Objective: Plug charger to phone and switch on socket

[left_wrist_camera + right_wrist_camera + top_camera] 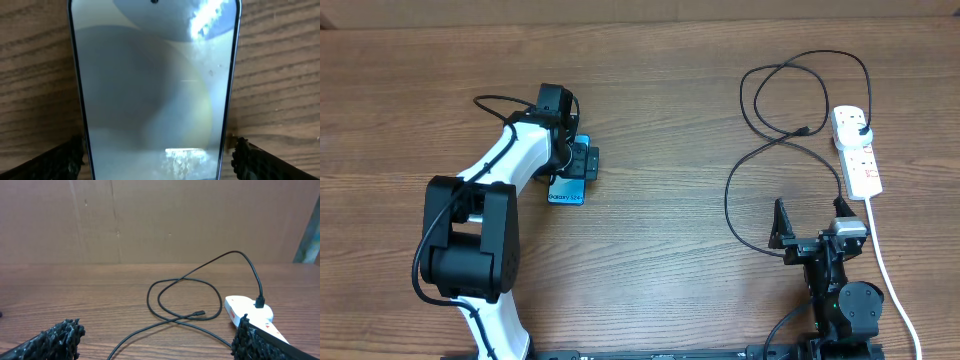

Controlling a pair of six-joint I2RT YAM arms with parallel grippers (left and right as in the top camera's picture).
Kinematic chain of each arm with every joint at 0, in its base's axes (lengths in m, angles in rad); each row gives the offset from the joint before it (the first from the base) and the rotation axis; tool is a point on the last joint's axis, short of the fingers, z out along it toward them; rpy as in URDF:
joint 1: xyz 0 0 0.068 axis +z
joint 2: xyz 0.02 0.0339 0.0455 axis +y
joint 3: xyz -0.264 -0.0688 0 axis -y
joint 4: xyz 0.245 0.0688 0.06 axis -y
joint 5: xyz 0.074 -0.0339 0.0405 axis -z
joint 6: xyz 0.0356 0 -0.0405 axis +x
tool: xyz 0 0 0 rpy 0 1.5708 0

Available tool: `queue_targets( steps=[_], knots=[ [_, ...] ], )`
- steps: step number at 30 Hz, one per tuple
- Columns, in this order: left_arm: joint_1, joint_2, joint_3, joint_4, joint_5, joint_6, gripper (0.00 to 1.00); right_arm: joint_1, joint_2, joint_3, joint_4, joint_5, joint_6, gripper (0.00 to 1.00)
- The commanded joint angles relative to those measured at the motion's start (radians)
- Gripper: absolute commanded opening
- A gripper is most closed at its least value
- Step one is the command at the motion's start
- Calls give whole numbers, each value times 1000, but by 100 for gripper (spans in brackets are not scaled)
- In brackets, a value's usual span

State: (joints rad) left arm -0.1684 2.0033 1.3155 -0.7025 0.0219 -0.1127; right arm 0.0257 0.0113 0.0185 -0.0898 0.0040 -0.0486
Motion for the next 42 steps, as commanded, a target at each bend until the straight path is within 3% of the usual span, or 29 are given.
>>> queue_targets(
  steps=[1, 9, 35, 42],
  knots=[
    [-2, 51, 2, 9, 19, -22, 100, -6, -8, -11, 6, 1, -2, 100],
    [-2, 51, 2, 8, 19, -22, 95, -6, -8, -11, 6, 1, -2, 100],
    [-9, 52, 2, -49, 19, -67, 95, -6, -8, -11, 6, 1, -2, 100],
    [-22, 70, 2, -48, -9, -63, 89, -6, -8, -11, 6, 1, -2, 100]
  ],
)
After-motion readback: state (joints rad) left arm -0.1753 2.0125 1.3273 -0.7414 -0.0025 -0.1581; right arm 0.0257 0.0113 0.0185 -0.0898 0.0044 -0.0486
